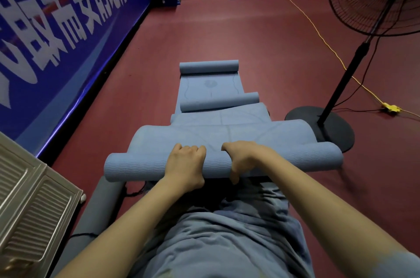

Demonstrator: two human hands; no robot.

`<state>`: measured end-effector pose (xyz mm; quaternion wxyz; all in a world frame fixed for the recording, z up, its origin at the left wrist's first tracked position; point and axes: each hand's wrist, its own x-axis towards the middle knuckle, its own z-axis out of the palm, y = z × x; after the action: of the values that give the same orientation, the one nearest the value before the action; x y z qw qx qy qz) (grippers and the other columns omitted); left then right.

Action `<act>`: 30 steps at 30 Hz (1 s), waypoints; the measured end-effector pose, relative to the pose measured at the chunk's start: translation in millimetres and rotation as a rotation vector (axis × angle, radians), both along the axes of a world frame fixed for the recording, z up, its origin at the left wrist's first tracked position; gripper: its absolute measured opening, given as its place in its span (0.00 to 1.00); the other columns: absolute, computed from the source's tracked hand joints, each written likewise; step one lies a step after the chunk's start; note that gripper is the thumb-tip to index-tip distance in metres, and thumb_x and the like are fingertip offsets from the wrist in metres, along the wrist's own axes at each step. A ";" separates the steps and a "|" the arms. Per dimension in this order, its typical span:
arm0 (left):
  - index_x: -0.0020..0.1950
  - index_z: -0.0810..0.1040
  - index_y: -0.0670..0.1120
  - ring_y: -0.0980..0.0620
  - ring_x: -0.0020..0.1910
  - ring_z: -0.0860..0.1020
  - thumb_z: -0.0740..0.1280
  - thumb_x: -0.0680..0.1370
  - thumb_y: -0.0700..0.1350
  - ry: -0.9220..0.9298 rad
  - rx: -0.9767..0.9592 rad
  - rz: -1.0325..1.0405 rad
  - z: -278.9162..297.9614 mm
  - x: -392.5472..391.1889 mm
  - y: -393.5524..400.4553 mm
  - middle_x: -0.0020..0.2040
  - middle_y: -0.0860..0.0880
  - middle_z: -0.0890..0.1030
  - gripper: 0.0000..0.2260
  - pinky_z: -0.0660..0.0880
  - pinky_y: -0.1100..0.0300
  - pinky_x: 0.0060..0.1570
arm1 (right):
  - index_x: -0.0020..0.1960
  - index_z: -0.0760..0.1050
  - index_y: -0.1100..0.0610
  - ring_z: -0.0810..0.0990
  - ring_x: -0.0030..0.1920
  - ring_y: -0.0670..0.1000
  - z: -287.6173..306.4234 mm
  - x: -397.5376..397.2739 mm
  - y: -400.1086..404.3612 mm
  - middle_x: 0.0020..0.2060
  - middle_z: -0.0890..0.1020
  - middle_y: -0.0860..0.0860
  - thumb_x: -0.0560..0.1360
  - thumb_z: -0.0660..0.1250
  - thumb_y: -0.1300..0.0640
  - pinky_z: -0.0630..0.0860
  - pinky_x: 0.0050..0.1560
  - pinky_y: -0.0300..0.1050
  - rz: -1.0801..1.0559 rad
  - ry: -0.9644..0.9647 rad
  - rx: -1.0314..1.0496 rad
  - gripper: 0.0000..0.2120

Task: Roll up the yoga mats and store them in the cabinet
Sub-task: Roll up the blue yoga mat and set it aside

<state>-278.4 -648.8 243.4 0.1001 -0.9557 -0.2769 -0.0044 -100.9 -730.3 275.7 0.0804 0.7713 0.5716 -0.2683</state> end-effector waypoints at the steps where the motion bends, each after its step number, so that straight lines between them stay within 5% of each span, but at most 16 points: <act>1: 0.47 0.70 0.49 0.46 0.38 0.77 0.70 0.65 0.48 0.031 -0.025 -0.004 4.9 1.9 2.4 0.41 0.50 0.79 0.14 0.62 0.53 0.44 | 0.64 0.66 0.48 0.77 0.52 0.56 -2.1 0.6 -1.8 0.57 0.76 0.50 0.58 0.83 0.48 0.78 0.53 0.54 -0.026 0.004 0.029 0.40; 5: 0.49 0.71 0.49 0.44 0.43 0.79 0.75 0.65 0.56 0.113 -0.128 -0.026 22.7 10.7 16.7 0.44 0.50 0.81 0.20 0.67 0.54 0.41 | 0.62 0.67 0.50 0.72 0.56 0.55 -8.0 -1.0 -5.5 0.56 0.71 0.50 0.59 0.82 0.45 0.72 0.50 0.50 0.046 -0.095 0.209 0.38; 8: 0.50 0.76 0.51 0.47 0.42 0.78 0.79 0.60 0.59 0.212 -0.270 -0.007 35.3 20.2 32.3 0.44 0.50 0.80 0.25 0.70 0.55 0.38 | 0.62 0.68 0.52 0.78 0.53 0.56 -7.1 -6.8 -6.9 0.55 0.75 0.50 0.61 0.81 0.46 0.69 0.45 0.48 0.055 -0.147 0.266 0.35; 12: 0.52 0.80 0.52 0.51 0.42 0.80 0.82 0.55 0.59 0.316 -0.493 0.045 46.4 33.9 50.3 0.45 0.52 0.82 0.28 0.80 0.54 0.42 | 0.60 0.64 0.52 0.80 0.48 0.58 -5.9 -8.6 -4.7 0.50 0.80 0.51 0.61 0.81 0.47 0.68 0.41 0.50 0.079 -0.212 0.306 0.36; 18: 0.59 0.80 0.50 0.51 0.47 0.81 0.84 0.56 0.56 0.377 -0.632 0.084 56.4 44.1 60.4 0.51 0.52 0.81 0.34 0.78 0.57 0.40 | 0.58 0.64 0.53 0.79 0.50 0.59 -13.9 -10.5 -6.9 0.51 0.78 0.52 0.62 0.80 0.43 0.65 0.45 0.52 0.124 -0.352 0.405 0.35; 24: 0.54 0.78 0.53 0.51 0.46 0.80 0.80 0.57 0.64 0.228 -0.470 0.062 48.9 37.2 59.8 0.47 0.54 0.82 0.31 0.77 0.54 0.44 | 0.54 0.62 0.53 0.78 0.42 0.58 -1.5 -3.9 9.6 0.43 0.77 0.50 0.63 0.78 0.51 0.66 0.39 0.49 0.091 -0.356 0.332 0.30; 30: 0.57 0.72 0.53 0.48 0.52 0.80 0.75 0.61 0.69 0.004 -0.202 -0.033 18.6 17.2 45.3 0.53 0.54 0.82 0.33 0.70 0.53 0.42 | 0.61 0.66 0.51 0.79 0.49 0.56 2.5 3.4 21.1 0.45 0.76 0.49 0.59 0.82 0.48 0.73 0.43 0.50 0.091 -0.206 0.184 0.37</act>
<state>-261.2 -603.5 262.0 0.0039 -0.9654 -0.2597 0.0240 -97.5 -709.2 278.2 0.0795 0.7722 0.6167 -0.1302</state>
